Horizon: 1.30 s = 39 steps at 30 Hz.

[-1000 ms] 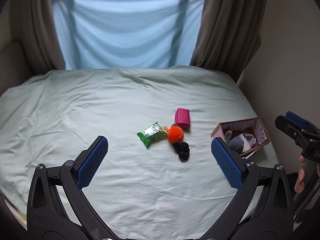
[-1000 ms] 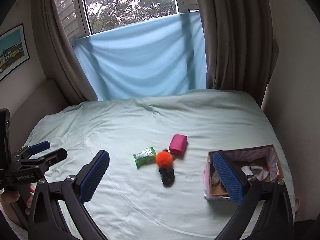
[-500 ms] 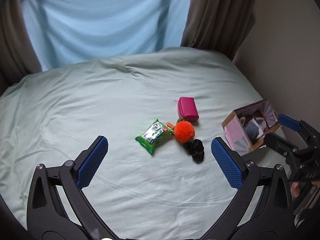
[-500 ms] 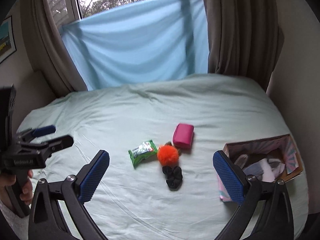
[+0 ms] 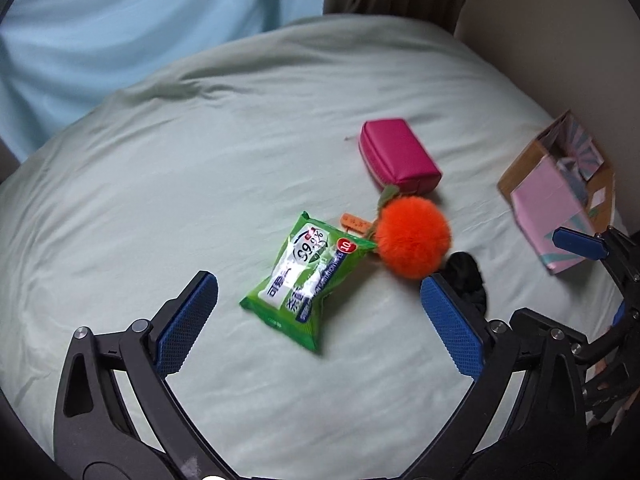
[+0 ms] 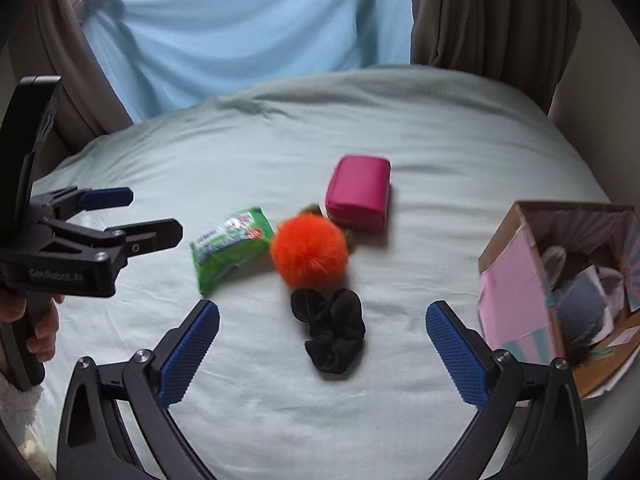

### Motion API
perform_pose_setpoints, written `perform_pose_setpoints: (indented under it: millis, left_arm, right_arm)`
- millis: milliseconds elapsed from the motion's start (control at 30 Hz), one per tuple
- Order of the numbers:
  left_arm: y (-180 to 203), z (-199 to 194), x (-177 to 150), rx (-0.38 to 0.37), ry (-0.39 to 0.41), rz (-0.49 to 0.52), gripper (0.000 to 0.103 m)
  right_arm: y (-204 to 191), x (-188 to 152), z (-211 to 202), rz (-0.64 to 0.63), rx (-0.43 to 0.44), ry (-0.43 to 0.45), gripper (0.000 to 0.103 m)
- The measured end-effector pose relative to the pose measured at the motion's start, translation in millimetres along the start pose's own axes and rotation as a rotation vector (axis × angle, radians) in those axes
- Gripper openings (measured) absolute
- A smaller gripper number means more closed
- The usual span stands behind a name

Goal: Organize soft objects
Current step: 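Grasp the green wipes packet with the left tool while the right tool grasps the black scrunchie, then carry the wipes packet and scrunchie over the box and release them inside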

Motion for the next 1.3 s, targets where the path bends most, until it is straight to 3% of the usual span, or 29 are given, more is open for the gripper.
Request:
perform_pose_setpoints:
  millis: [67,167,267,433,500,600,667,767,867,1067,1300]
  left_arm:
    - [0,26,-4,-0.012,-0.022,0.023,0.101]
    - [0,58,-13,-0.015,-0.054,0.056,0.100]
    - [0,80,-18,-0.032,-0.072,0.080,0.092]
    - [-3,102,-22,-0.024,-0.093,0.103,0.082]
    - [-6,108,-23,-0.026,-0.108,0.104,0.066]
    - [-6,112,-22,-0.020,-0.107,0.118,0.063]
    - [-4,112,-21,-0.023,-0.107,0.122,0.060]
    - [-5,109,-20,-0.024,-0.106,0.114,0.053]
    - [-5,104,-19,-0.023,-0.109,0.104,0.048]
    - [-3,90,-16,-0.016,-0.103,0.084,0.045]
    - [7,44,-4,0.000,-0.068,0.054,0.044]
  right_arm:
    - [2,-8,20,-0.010,0.001,-0.023,0.094]
    - [2,-18,42,-0.039,-0.004,-0.035,0.092]
    - [2,-27,60,-0.044,0.004,-0.047,0.090]
    - [-2,-39,84,-0.071,0.010,-0.097,0.073]
    - [-2,-42,89,-0.077,0.009,-0.112,0.066]
    - [-1,-43,90,-0.094,-0.007,-0.105,0.057]
    - [0,-43,90,-0.105,-0.016,-0.103,0.044]
    - [4,-42,87,-0.106,-0.016,-0.103,0.031]
    - [6,-42,84,-0.092,-0.013,-0.103,0.026]
    - [6,-40,70,-0.071,-0.008,-0.083,0.025]
    - [2,-29,31,-0.059,-0.004,-0.053,0.025]
Point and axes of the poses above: each gripper's, at about its wrist camera, not at the fingertips, and z roughly the way its jaws point, y to its right, x to its top, the point moved 9 cm from there along z, roughly the way its jaws point, and after that the axes turned 4 degrees about y, right-handed, at the moved point
